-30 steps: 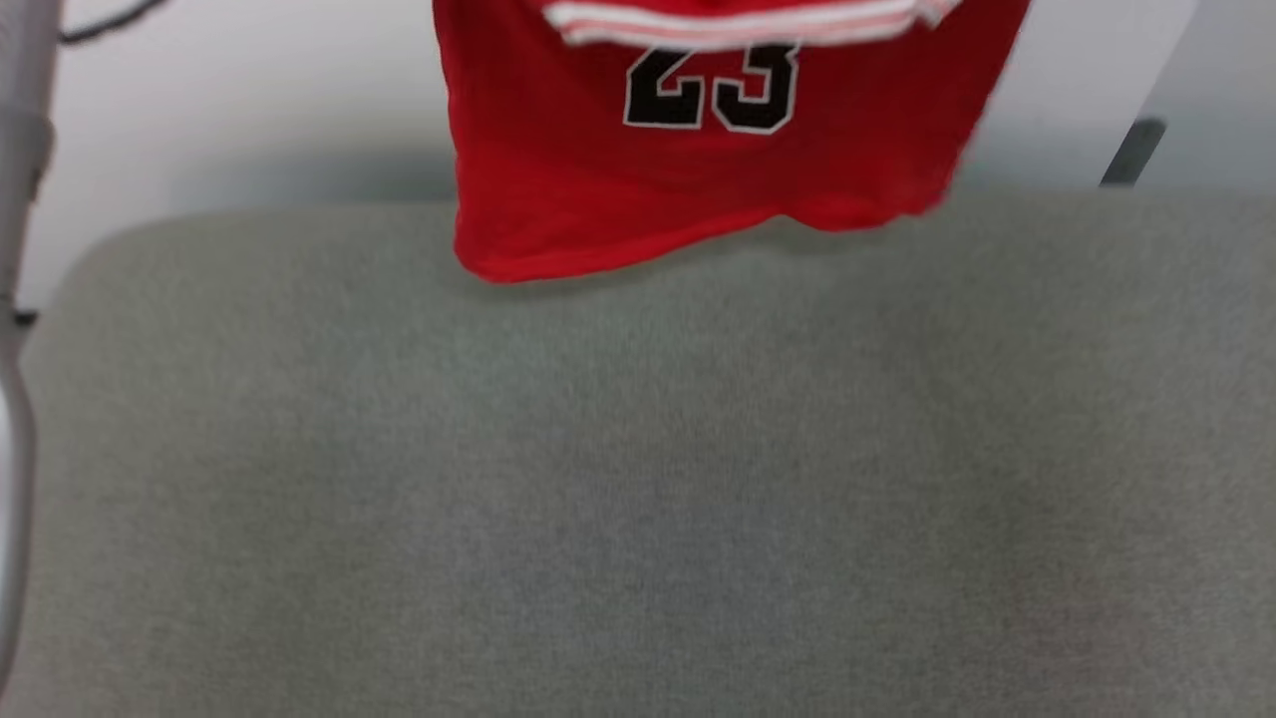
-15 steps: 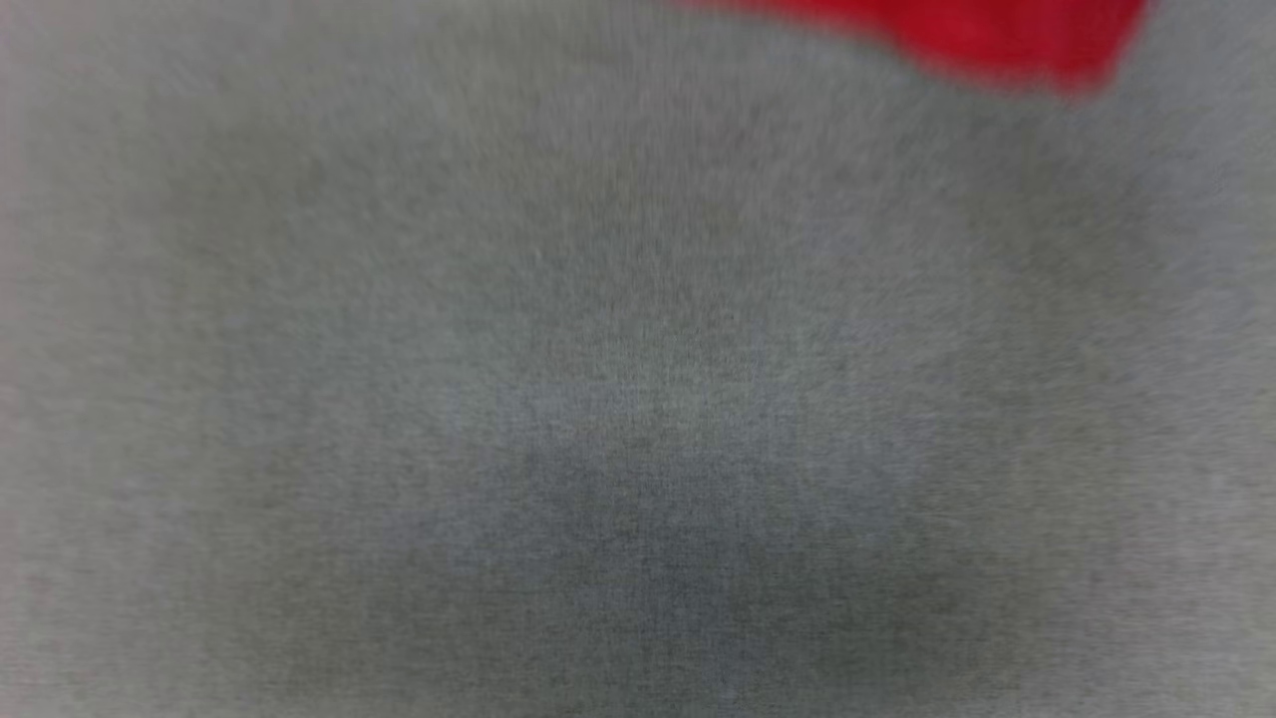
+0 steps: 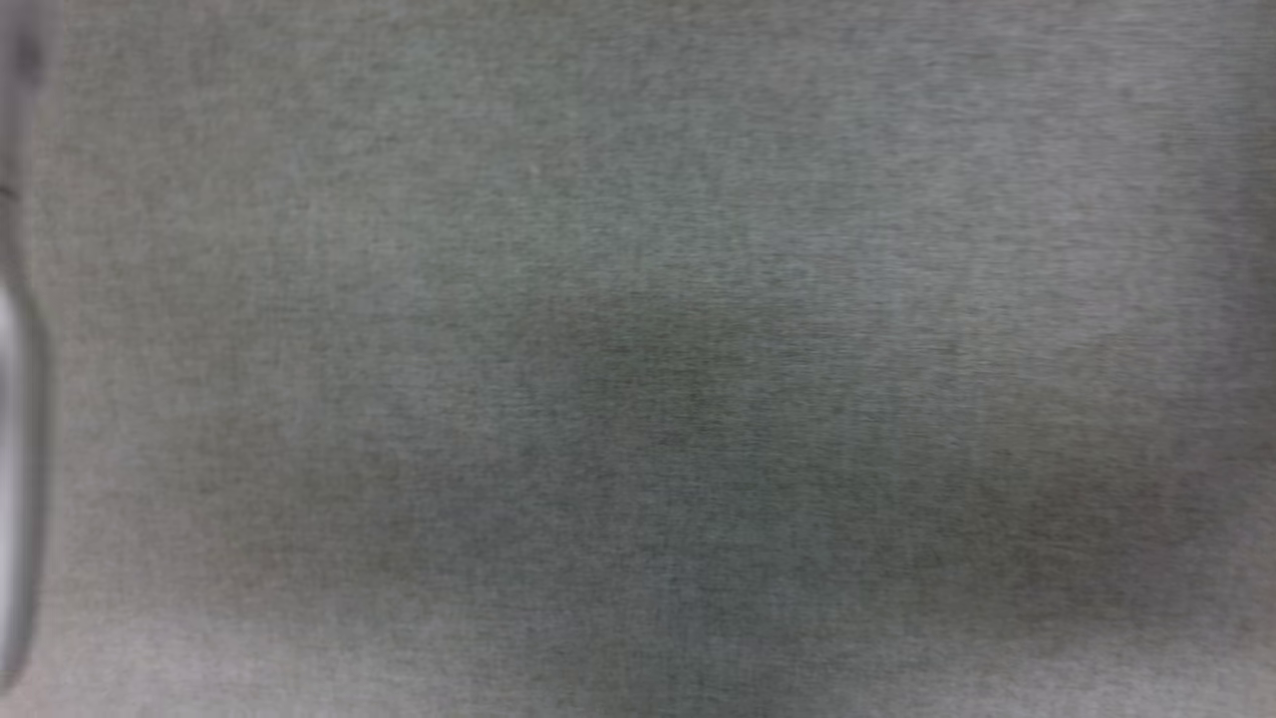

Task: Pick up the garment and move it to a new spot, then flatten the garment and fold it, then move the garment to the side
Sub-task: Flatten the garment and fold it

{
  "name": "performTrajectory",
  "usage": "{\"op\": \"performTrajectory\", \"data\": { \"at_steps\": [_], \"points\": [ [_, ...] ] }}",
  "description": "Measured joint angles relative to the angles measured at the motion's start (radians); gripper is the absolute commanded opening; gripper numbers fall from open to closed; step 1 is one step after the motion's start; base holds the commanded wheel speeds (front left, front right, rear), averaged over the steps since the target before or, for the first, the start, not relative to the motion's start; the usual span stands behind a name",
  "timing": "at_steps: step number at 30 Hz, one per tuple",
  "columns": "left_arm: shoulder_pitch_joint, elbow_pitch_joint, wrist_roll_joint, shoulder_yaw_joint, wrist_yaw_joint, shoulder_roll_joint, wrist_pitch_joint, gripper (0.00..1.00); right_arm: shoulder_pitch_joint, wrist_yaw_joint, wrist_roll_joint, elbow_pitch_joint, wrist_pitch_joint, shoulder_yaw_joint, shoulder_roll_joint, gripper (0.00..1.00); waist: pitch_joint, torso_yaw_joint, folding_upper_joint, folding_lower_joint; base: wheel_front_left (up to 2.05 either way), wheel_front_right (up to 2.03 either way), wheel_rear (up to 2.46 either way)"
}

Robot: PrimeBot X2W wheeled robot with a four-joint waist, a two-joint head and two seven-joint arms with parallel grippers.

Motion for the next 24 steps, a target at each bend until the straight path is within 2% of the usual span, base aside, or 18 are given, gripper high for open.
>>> {"op": "performTrajectory", "data": {
  "at_steps": [6,10,18,24],
  "points": [
    [0.133,0.018,-0.057,-0.047,-0.004,0.003,0.144,0.0,0.106,0.0,0.183,0.077,0.046,0.087,-0.014,0.0,-0.023,0.023,0.0,0.0,0.0,0.0,0.0],
    [0.235,-0.012,-0.085,-0.09,-0.004,0.046,0.225,0.0,0.2,0.0,0.316,0.06,0.128,0.161,-0.055,0.0,-0.076,0.033,0.0,0.0,0.0,0.0,0.0],
    [0.43,-0.103,-0.136,-0.14,-0.004,0.142,0.294,0.0,0.427,0.0,0.528,-0.084,0.321,0.269,-0.188,0.0,-0.234,0.027,0.0,-0.0001,0.0,0.0,0.0],
    [0.643,-0.234,-0.176,-0.181,-0.005,0.206,0.378,0.0,0.685,0.0,0.668,-0.267,0.466,0.33,-0.28,0.0,-0.362,0.013,0.0,-0.0001,0.0,0.0,0.0]
  ]
}}
